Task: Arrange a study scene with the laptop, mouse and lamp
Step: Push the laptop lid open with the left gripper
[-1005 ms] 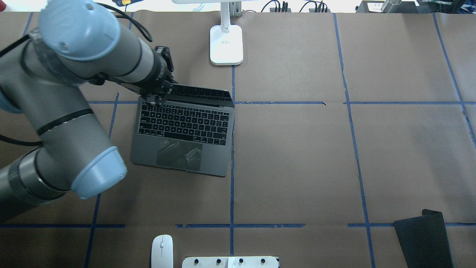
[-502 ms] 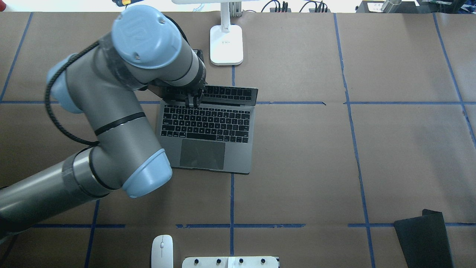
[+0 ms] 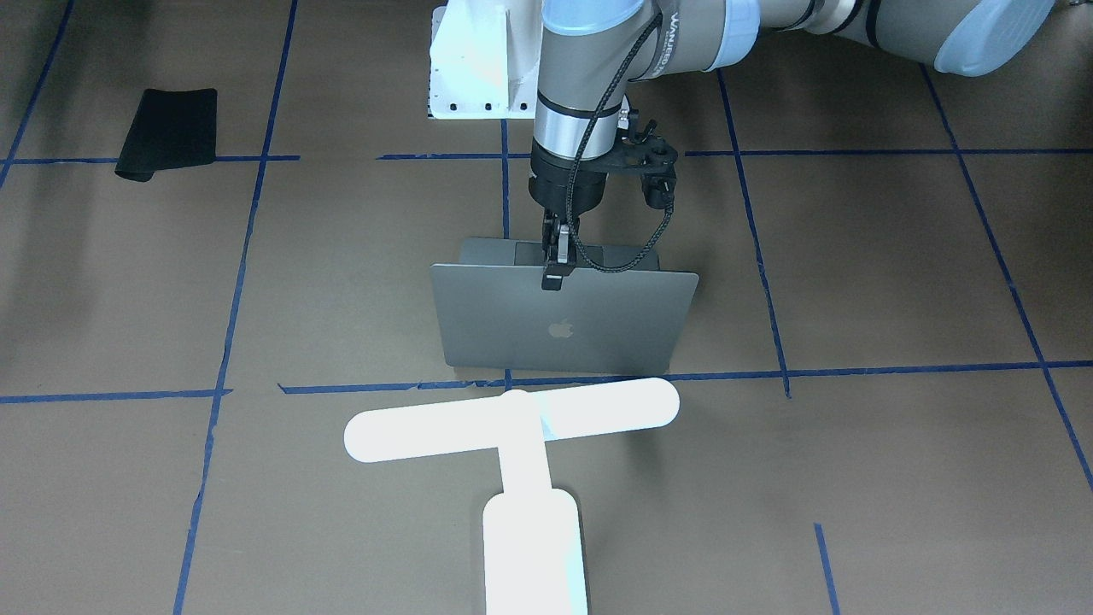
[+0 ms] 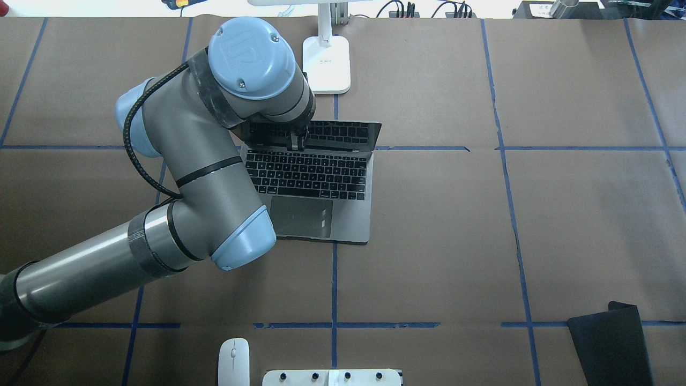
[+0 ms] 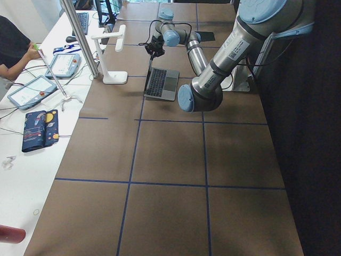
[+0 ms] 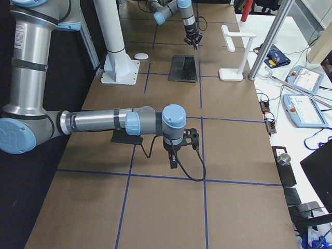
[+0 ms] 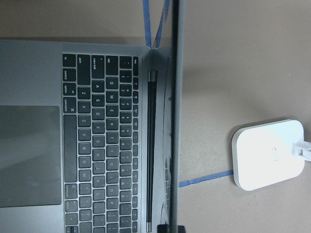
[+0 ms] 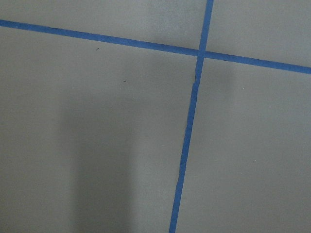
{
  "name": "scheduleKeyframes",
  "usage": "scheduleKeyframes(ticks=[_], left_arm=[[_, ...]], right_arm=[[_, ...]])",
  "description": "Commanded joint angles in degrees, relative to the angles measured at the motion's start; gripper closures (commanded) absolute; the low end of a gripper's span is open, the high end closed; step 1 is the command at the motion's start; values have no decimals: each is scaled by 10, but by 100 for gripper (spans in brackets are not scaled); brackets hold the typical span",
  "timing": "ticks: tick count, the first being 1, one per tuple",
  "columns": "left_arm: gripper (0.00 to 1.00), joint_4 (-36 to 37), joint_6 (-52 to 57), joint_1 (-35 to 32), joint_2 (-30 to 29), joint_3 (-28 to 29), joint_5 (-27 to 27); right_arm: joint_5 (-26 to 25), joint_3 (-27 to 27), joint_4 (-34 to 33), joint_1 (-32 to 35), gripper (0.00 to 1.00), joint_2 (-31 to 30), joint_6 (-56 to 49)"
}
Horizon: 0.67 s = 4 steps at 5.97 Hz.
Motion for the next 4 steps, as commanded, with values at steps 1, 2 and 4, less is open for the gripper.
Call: scheduleKeyframes(ticks=[1,2,4], left_arm=[[100,-1,-26,0,-4,11,7],[100,0,-28,0,-5,11,7],[100,-2,-34,0,-4,16,10]], right_arm=[[0,0,0,0,0,0,1],[0,0,0,0,0,0,1],[0,0,0,0,0,0,0]])
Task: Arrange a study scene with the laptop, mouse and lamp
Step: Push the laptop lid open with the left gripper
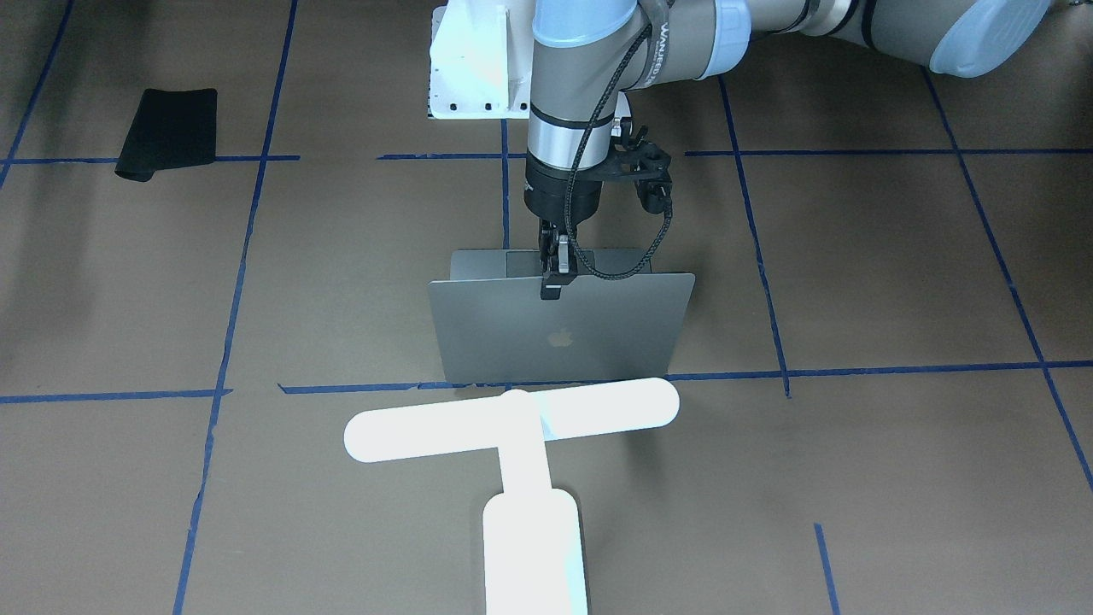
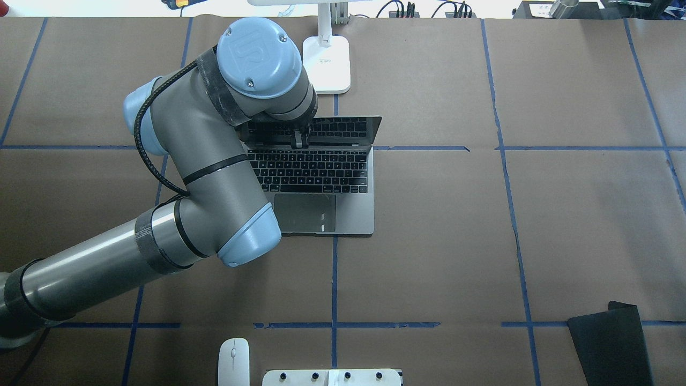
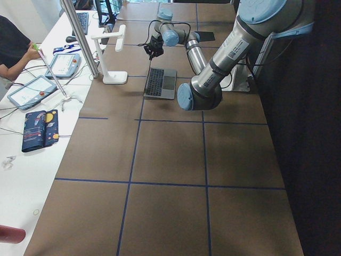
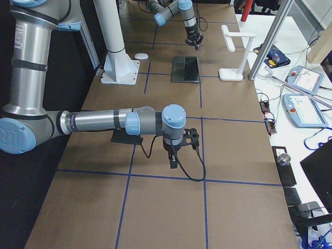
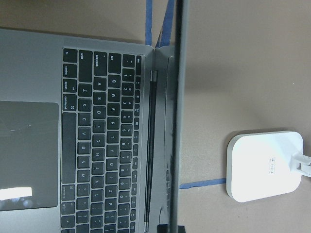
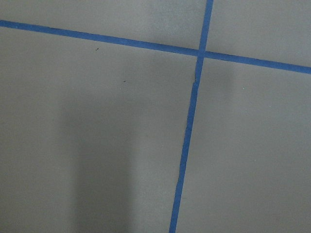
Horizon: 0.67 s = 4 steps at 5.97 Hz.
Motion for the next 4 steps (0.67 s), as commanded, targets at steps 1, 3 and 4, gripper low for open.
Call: scheduleKeyframes(ticks=[1,3,4], left_arm=[[97,-1,1,0,0,6,1],[69,-6,8,0,-3,11,13],[68,-16,8,-5,-6,23,26]], right_arm=[[0,0,0,0,0,0,-1],[1,0,0,0,0,0,-1],[6,0,0,0,0,0,-1]])
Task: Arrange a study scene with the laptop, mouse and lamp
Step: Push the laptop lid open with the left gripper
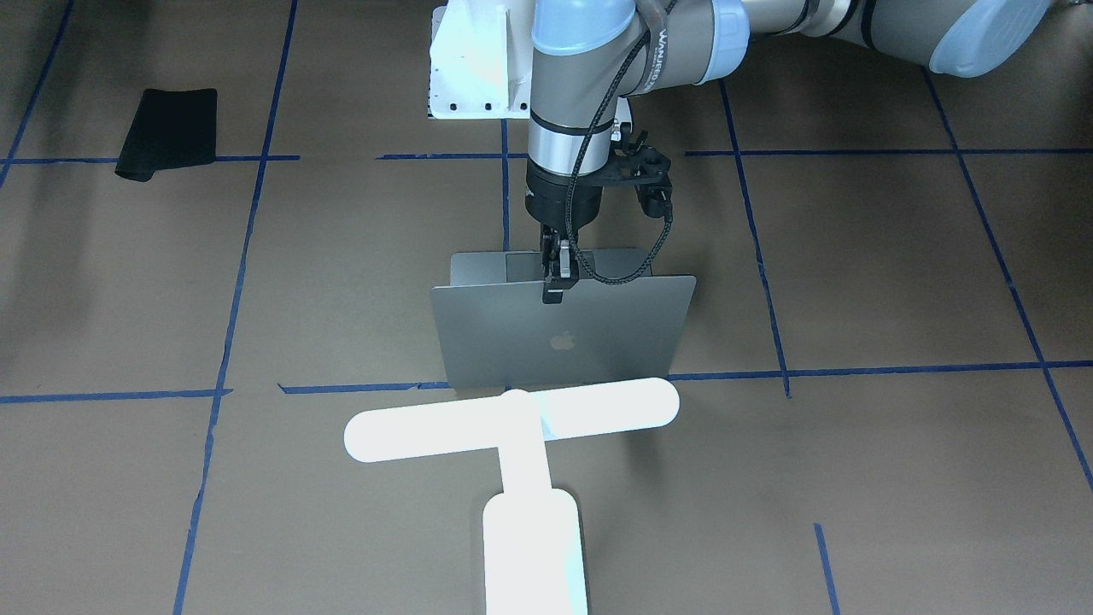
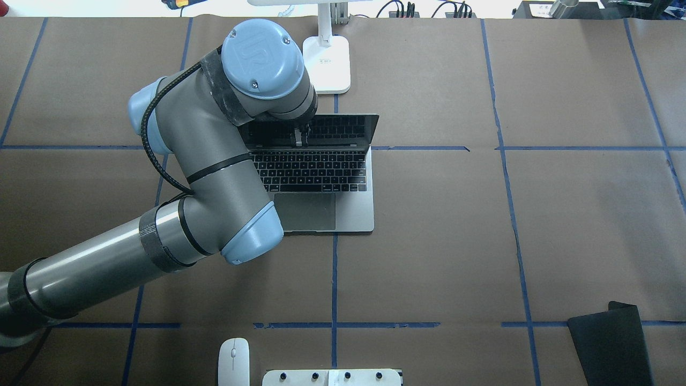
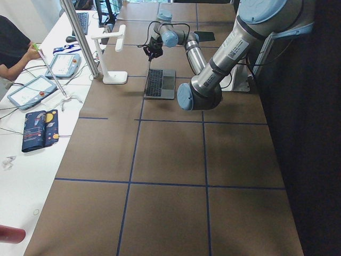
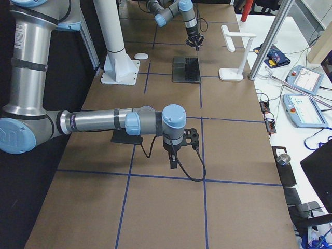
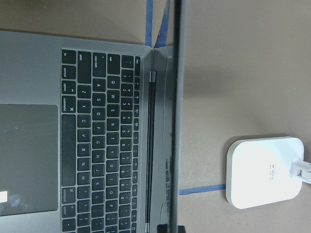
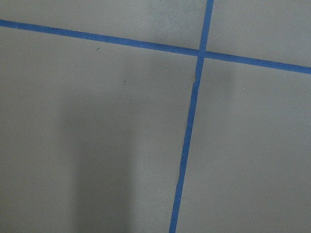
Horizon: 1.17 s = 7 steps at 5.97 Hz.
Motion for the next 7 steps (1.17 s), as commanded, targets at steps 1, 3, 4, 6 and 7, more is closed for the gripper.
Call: scheduleKeyframes(ticks=[1,3,4,6,7], left_arm=[[61,-8,15,-18,-3,10,11],[0,-1,24,-36,-11,2,3],[0,0,24,-42,-19,2,-2],[0,41,77,-48,-13,-31,-56],[0,76,95,-51,-2,-75,-72]], right_arm=[[5,0,0,0,0,0,0],[22,-1,0,0,0,0,0],[34,-1,0,0,0,-1,0],[100,5,3,-1,0,-7,5],[110,9,54,-14,0,-8,54]])
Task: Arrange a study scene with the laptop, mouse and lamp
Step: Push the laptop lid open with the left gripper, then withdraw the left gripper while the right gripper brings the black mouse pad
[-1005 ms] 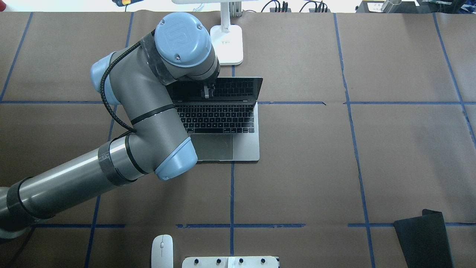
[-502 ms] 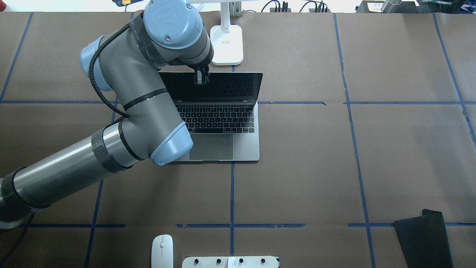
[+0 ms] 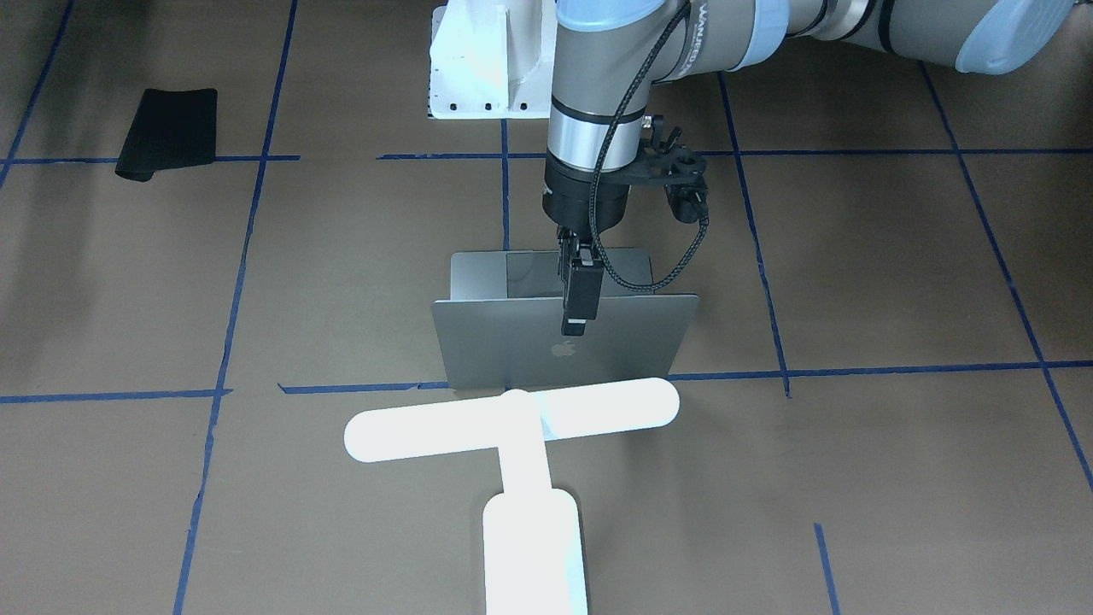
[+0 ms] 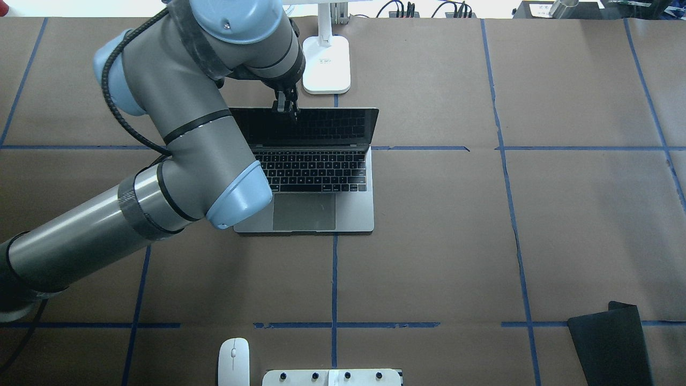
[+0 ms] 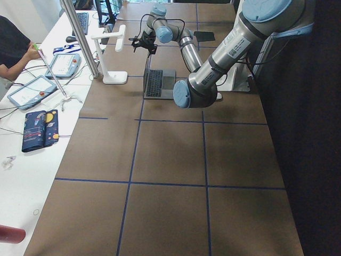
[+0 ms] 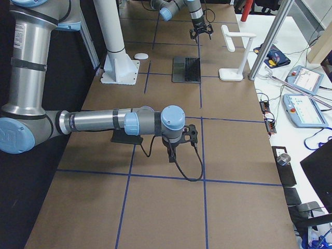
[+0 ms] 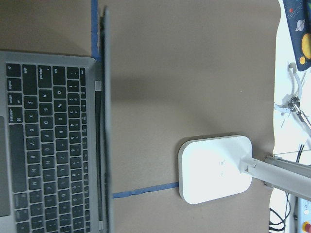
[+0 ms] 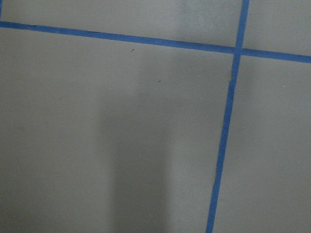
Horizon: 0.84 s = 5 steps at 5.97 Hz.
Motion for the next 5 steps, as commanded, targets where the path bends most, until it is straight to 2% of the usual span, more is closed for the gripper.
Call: scheduleKeyframes(ticks=[1,2,3,4,5], left_arm=[[0,37,49,-4,46,-96,-43],[0,37,70,-4,81,-133,-52],[0,37,94,-5,84,-137,-52],[0,37,149,-6,111,-157,-65],[0,37,216,-6,153,-201,-79]], right_arm=[[12,20,141,-70,0,-28,233],[-16,20,297,-132,0,-70,411],[-70,20,396,-208,1,-98,532],[-115,25,431,-281,2,-98,665],[-177,25,492,-354,4,-125,757]])
